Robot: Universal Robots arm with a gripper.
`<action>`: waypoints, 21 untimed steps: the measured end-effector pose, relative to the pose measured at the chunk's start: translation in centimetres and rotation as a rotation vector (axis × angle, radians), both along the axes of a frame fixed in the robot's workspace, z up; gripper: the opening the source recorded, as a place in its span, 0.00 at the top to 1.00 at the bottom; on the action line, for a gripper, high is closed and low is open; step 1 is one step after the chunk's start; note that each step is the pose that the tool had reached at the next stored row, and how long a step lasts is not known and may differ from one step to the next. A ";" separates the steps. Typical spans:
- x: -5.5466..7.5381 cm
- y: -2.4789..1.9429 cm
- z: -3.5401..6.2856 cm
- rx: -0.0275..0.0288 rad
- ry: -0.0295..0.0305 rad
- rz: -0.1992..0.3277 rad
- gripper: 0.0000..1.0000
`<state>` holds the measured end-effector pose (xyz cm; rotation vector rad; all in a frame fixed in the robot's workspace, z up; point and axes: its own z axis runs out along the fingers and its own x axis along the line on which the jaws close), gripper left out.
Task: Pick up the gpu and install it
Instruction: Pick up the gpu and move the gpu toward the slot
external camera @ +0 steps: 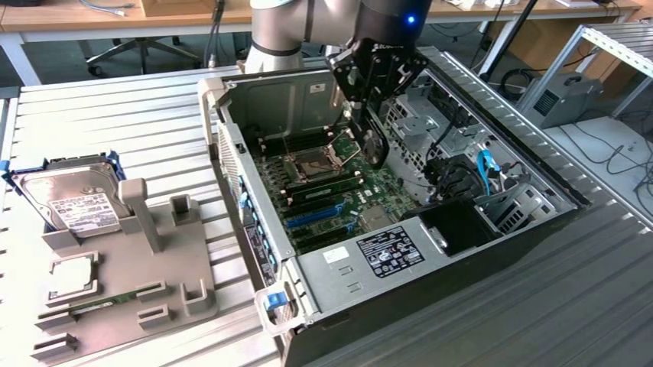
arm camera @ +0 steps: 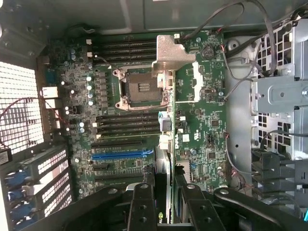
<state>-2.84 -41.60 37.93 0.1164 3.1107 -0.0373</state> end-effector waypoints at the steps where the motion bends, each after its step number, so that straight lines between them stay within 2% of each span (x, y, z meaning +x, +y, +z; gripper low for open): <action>1: 0.1 0.02 -0.04 0.0000 0.0000 0.000 0.74; 21: 1.9 0.54 -1.02 0.0000 0.0000 0.000 0.74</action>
